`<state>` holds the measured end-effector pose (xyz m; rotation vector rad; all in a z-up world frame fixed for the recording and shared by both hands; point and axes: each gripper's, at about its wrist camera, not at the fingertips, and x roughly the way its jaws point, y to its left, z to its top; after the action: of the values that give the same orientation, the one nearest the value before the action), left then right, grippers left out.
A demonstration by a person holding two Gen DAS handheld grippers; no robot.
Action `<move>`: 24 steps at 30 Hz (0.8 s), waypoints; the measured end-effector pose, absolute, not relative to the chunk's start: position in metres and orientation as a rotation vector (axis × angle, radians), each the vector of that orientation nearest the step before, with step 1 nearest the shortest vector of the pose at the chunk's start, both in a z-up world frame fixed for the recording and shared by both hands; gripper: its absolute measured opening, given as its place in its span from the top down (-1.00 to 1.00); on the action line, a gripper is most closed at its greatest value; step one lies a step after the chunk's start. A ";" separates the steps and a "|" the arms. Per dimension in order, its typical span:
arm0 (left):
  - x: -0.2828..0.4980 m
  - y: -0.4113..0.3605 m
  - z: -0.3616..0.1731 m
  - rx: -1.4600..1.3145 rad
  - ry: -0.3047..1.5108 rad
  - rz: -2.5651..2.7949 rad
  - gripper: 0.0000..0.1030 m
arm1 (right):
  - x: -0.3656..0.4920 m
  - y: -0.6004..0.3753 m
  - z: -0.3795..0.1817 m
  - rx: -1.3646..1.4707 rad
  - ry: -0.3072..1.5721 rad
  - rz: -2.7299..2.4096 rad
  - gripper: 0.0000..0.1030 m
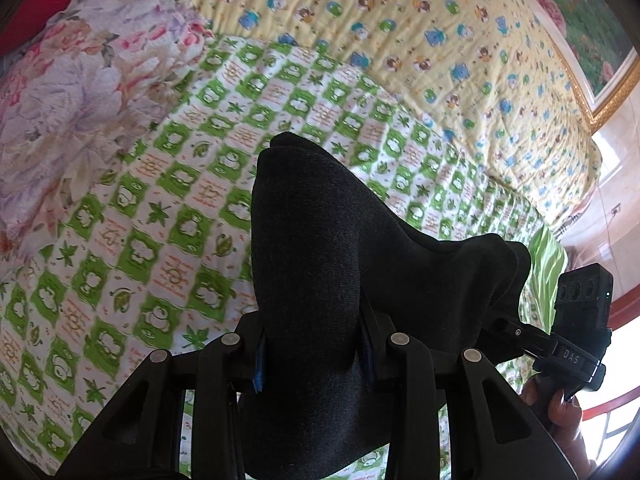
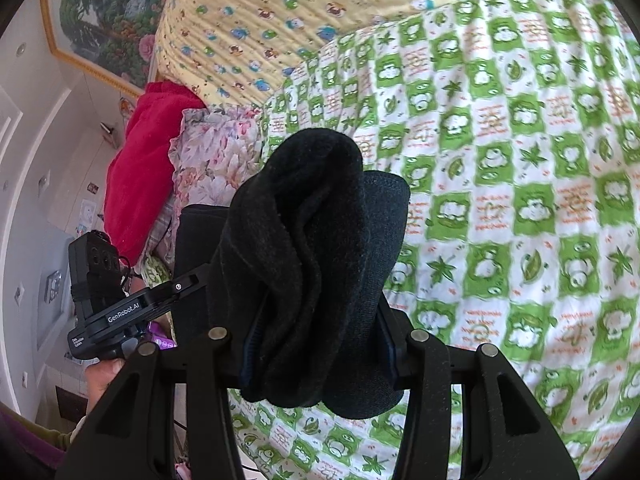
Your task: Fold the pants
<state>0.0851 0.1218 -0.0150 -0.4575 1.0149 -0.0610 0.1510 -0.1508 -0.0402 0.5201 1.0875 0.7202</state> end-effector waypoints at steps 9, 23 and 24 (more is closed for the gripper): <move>0.088 0.137 -0.012 -0.451 0.999 0.013 0.33 | 0.175 -0.121 -0.041 0.444 1.101 0.770 0.06; 0.097 0.153 -0.019 -0.460 1.004 0.082 0.33 | 0.204 -0.086 -0.045 0.372 1.128 0.813 0.06; 0.097 0.154 -0.020 -0.460 1.006 0.086 0.33 | 0.205 -0.084 -0.046 0.370 1.130 0.815 0.06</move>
<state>0.0974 0.1540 -0.0196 -0.4597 1.0058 0.0861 0.2050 -0.0838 -0.0456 0.3705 1.1304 0.8147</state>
